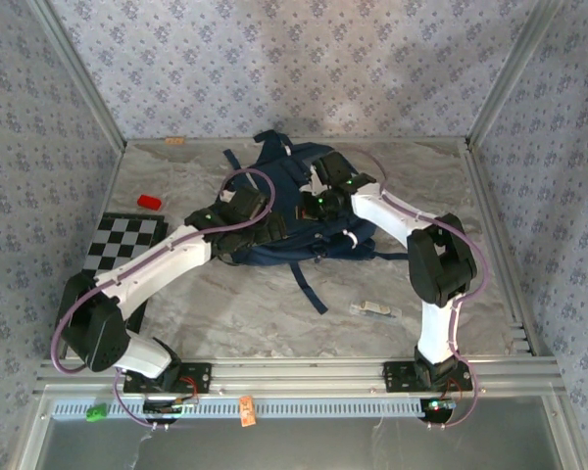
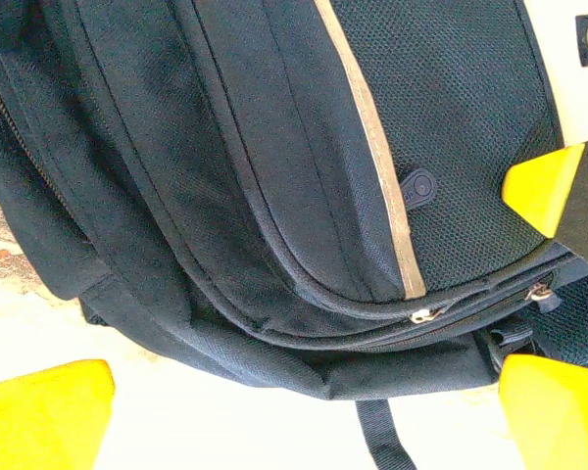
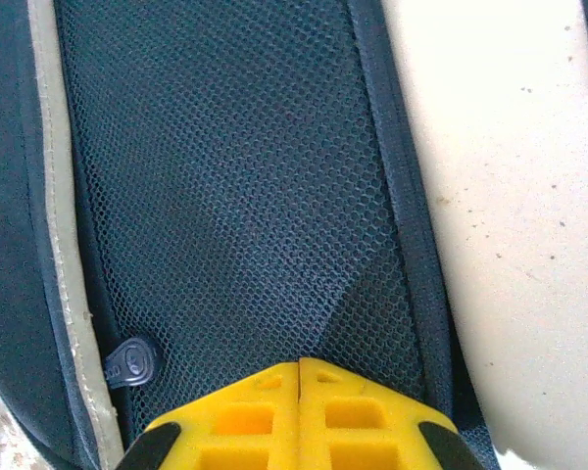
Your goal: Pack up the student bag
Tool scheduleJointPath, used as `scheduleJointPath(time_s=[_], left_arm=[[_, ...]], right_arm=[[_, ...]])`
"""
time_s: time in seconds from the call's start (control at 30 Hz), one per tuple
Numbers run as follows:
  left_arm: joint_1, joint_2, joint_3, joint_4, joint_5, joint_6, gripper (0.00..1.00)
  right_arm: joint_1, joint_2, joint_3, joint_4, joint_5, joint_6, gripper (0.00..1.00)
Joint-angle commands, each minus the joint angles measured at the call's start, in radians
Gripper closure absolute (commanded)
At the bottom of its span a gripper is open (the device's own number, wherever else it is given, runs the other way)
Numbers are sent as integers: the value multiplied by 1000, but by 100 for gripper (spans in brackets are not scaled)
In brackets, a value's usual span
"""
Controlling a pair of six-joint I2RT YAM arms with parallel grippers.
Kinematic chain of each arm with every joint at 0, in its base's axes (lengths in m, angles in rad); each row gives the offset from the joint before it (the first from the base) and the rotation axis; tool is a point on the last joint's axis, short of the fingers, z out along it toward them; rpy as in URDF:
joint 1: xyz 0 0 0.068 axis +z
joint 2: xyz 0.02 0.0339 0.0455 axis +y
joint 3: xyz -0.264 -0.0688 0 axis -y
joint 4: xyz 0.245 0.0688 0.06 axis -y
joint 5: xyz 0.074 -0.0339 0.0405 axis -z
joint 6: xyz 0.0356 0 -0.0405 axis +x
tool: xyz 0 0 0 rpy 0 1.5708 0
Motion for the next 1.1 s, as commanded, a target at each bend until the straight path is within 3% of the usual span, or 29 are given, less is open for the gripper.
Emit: scheduleJointPath(time_s=[0.0,0.23,0.4,0.6,0.77,1.07], left_arm=[[-18,9,37,-41,-50,17,0],[-48,16,37,-42,-84,-6,0],[-58,22,38,-38,-83,-19,0],[-63,50,53,-35,-89,-29,0],[-65,53,52,-32,-103,-28,0],[-65,68,53,-40,-114,-27,0]], right_arm=[[-2,-71,-20,25,-36,33,100],[-15,-132,-66,46,-19,43,100],[-49,-118,-55,-30,41,13,72],[-46,-49,-35,-50,37,-8,62],[-36,3,-16,-41,12,-8,63],[-35,9,3,-19,-32,1,86]])
